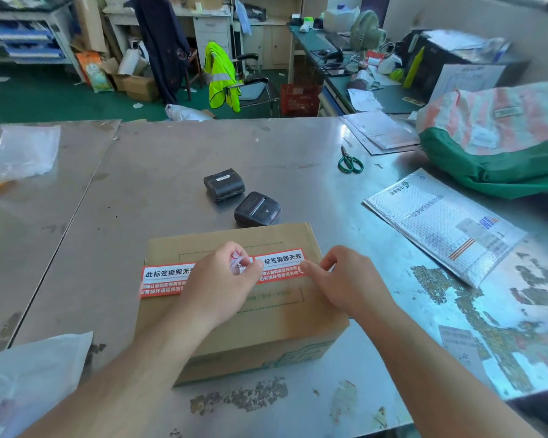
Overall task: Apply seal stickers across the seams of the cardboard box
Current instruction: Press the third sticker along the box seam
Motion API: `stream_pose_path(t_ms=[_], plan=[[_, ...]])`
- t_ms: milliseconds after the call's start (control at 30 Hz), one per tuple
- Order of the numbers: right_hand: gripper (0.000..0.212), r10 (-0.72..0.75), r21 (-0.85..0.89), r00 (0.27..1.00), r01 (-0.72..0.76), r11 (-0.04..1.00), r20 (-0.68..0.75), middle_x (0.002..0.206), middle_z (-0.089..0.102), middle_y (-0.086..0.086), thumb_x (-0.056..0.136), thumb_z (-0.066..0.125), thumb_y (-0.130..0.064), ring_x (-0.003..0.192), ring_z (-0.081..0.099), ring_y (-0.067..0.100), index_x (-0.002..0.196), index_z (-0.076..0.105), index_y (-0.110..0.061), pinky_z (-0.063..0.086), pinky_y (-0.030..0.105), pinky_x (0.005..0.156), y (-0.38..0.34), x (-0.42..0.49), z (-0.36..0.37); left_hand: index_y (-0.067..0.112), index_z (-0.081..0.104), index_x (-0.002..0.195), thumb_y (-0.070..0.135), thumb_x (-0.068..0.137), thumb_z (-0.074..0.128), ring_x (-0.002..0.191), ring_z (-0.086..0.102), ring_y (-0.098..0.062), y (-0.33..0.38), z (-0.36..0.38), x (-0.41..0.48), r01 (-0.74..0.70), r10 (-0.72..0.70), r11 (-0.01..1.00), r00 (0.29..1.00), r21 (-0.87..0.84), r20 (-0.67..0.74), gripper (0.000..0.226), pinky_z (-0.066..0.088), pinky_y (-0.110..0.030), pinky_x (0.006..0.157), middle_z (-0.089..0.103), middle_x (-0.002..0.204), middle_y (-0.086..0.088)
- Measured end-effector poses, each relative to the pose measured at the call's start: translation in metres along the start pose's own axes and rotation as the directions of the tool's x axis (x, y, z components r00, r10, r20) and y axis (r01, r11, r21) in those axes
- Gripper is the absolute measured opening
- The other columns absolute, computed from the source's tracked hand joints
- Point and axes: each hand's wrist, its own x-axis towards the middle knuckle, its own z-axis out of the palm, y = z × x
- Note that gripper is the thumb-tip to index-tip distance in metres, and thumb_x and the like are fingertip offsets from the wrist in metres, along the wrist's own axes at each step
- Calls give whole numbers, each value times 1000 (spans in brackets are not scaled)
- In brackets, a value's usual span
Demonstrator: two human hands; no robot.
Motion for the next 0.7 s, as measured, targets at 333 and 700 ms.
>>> stream_pose_path(t_ms=[333, 700], plan=[[31, 92, 68, 985, -83, 994, -144, 72, 67, -4, 85, 66, -51, 68, 62, 11, 78, 59, -22, 42, 27, 56, 25, -45, -19, 12, 49, 91, 46, 100, 39, 66, 45, -9, 11, 18, -27, -49, 84, 962, 989, -269, 121, 37, 31, -16, 55, 47, 70, 6], [26, 100, 133, 992, -89, 987, -80, 63, 63, -6, 89, 65, -44, 60, 55, 1, 82, 61, -19, 32, 23, 49, 67, -18, -38, 34, 54, 113, 46, 97, 32, 82, 59, -25, 33, 47, -27, -112, 127, 965, 991, -238, 49, 29, 45, -38, 80, 62, 86, -13]])
